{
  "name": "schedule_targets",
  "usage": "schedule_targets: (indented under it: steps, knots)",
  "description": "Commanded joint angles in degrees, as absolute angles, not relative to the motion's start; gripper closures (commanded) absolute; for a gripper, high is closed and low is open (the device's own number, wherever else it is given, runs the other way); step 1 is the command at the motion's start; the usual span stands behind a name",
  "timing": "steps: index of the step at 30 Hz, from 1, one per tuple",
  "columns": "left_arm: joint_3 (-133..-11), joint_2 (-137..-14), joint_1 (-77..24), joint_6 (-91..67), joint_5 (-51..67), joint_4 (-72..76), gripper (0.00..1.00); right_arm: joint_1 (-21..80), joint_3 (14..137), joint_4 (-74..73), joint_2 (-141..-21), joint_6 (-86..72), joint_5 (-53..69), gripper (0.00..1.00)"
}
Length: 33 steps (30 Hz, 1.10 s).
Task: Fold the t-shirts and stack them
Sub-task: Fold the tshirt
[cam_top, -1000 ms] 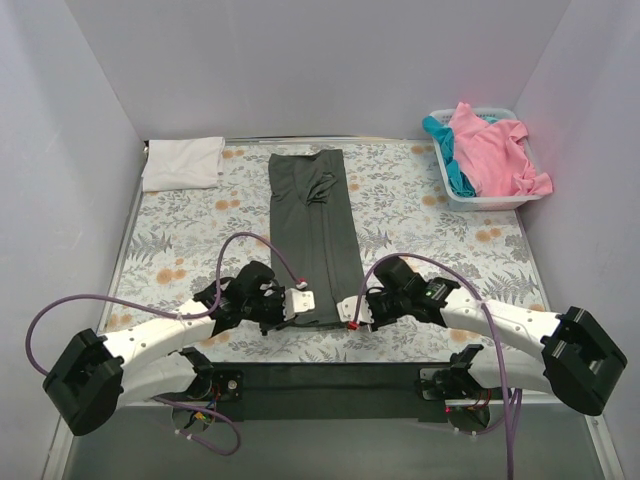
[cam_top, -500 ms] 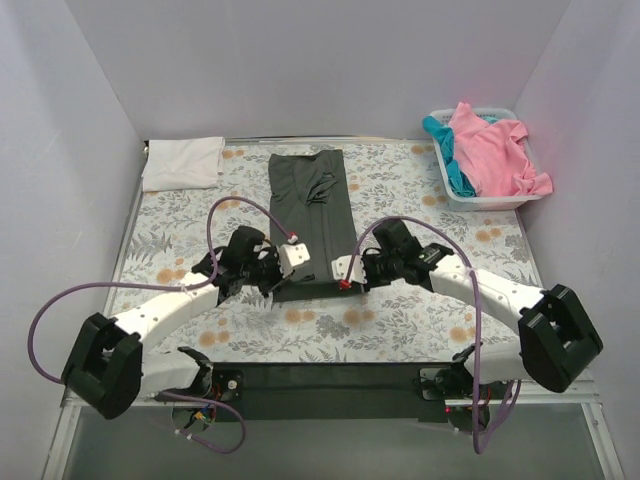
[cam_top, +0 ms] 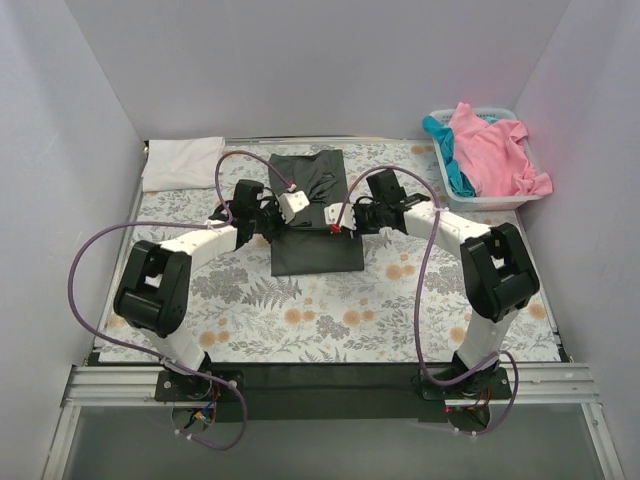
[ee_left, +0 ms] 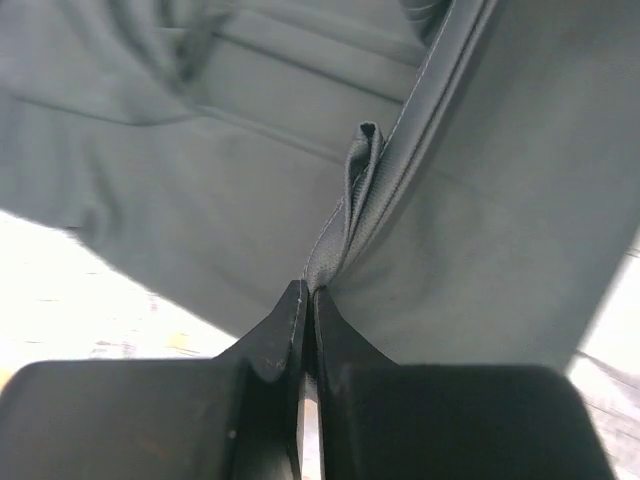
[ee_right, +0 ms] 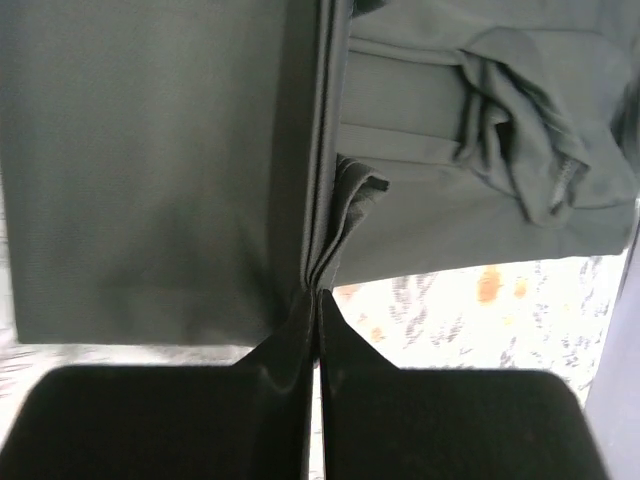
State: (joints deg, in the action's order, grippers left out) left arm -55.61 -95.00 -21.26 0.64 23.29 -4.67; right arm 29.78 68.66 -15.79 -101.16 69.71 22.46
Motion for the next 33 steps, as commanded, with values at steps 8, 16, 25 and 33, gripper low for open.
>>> schedule_targets:
  steps: [8, 16, 25, 33]
  knots:
    - [-69.25, -106.69, -16.96, 4.57, 23.73, -1.49, 1.0, 26.11, 86.64, -13.8, -114.51, 74.18, 25.14, 0.99]
    - [-71.54, -110.74, -16.79, 4.13, 21.63, -1.4, 0.84, 26.01, 88.59, -13.28, -118.83, 73.04, 23.38, 0.84]
    - [-67.51, -102.85, -15.56, 0.44, 21.27, -4.92, 0.69, 22.86, 96.15, -12.13, -114.62, 60.83, 22.5, 0.49]
    - [-65.13, -95.28, -14.94, -8.17, 21.95, -8.16, 0.66, 20.39, 91.24, -18.27, -106.89, 52.12, 25.57, 0.72]
